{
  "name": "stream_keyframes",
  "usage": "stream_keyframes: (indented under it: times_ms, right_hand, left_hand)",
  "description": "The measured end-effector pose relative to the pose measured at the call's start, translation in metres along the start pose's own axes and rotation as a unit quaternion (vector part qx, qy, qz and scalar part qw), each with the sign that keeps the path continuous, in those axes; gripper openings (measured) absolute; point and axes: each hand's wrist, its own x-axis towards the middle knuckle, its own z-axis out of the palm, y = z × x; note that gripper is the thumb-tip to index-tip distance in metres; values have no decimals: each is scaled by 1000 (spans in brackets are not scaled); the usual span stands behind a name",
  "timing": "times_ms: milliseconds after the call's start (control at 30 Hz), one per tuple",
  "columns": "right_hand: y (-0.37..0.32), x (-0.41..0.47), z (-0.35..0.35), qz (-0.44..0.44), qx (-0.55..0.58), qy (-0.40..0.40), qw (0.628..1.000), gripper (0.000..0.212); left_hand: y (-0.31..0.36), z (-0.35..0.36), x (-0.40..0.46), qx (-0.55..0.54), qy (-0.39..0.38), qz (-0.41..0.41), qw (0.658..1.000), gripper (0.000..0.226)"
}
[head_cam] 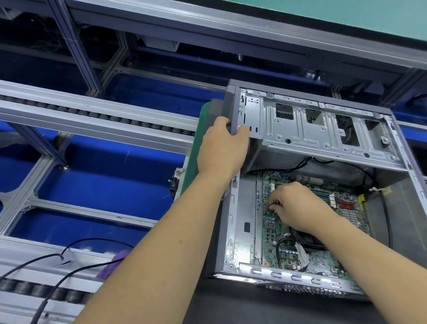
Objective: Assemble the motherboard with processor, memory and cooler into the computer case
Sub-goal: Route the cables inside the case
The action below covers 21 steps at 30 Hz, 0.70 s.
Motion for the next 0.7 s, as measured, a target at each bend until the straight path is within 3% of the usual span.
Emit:
stream_keyframes:
  times_ms: [700]
  right_hand:
    - [-4,-1,-4,-4,1,-5,1000,21]
  left_hand:
    - [-1,0,0,-8,3,6,1000,34]
